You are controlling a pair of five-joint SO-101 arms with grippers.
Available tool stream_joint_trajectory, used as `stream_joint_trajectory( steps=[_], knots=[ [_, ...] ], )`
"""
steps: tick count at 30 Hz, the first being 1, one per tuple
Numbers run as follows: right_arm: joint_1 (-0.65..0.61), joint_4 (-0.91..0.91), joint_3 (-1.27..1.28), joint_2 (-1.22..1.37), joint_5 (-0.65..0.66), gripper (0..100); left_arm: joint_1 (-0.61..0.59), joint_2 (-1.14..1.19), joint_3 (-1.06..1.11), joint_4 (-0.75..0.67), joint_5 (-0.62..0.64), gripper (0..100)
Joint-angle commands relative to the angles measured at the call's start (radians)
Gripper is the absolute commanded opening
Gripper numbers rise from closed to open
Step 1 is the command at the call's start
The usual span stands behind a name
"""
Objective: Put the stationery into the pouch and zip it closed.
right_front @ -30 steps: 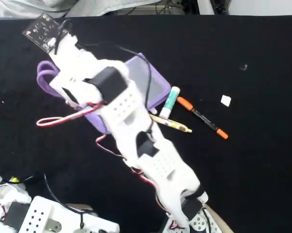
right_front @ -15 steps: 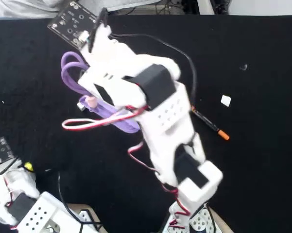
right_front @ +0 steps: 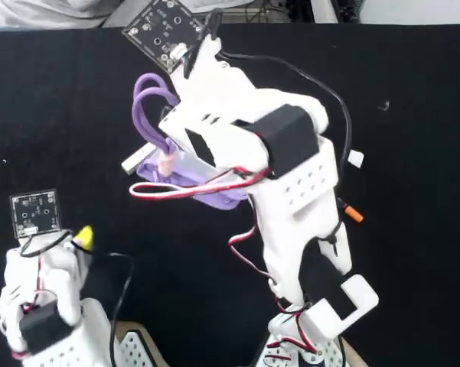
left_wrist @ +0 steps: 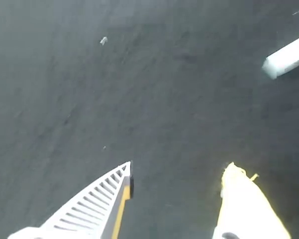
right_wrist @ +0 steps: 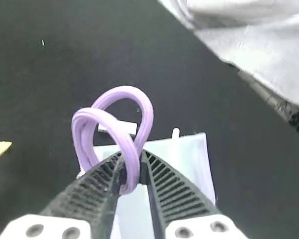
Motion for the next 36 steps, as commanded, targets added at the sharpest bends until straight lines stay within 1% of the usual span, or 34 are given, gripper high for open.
stream_joint_trajectory(
  steps=[1, 4, 6, 15, 18, 21, 27, 29, 33, 36],
  knots=[
    [0.018, 0.028, 0.015, -0.104, 0.009, 1.1, 0.168, -0.003, -0.180, 0.049, 0.126, 29],
    [0.018, 0.029, 0.051, -0.151, 0.009, 1.1, 0.266, -0.003, -0.222, 0.052, 0.238, 29],
    [0.018, 0.029, 0.091, -0.189, 0.009, 1.1, 0.325, -0.003, -0.220, 0.051, 0.287, 29],
    [0.018, 0.028, 0.277, -0.375, 0.009, 1.1, 0.591, -0.003, -0.220, 0.043, 0.292, 29],
    [0.018, 0.026, 0.329, -0.427, 0.009, 1.1, 0.667, -0.003, -0.196, 0.008, 0.310, 29],
    [0.017, 0.026, 0.361, -0.455, 0.009, 1.1, 0.684, -0.003, -0.148, -0.071, 0.356, 29],
    [0.014, 0.025, 0.401, -0.469, 0.009, 1.1, 0.687, -0.002, -0.056, -0.203, 0.374, 29],
    [0.012, 0.023, 0.404, -0.469, 0.009, 1.1, 0.687, -0.002, -0.027, -0.242, 0.408, 29],
    [0.012, 0.023, 0.404, -0.469, 0.008, 1.1, 0.699, -0.002, -0.019, -0.258, 0.419, 29],
    [0.012, 0.023, 0.404, -0.469, 0.006, 1.1, 0.756, -0.002, -0.019, -0.259, 0.422, 29]
  ],
)
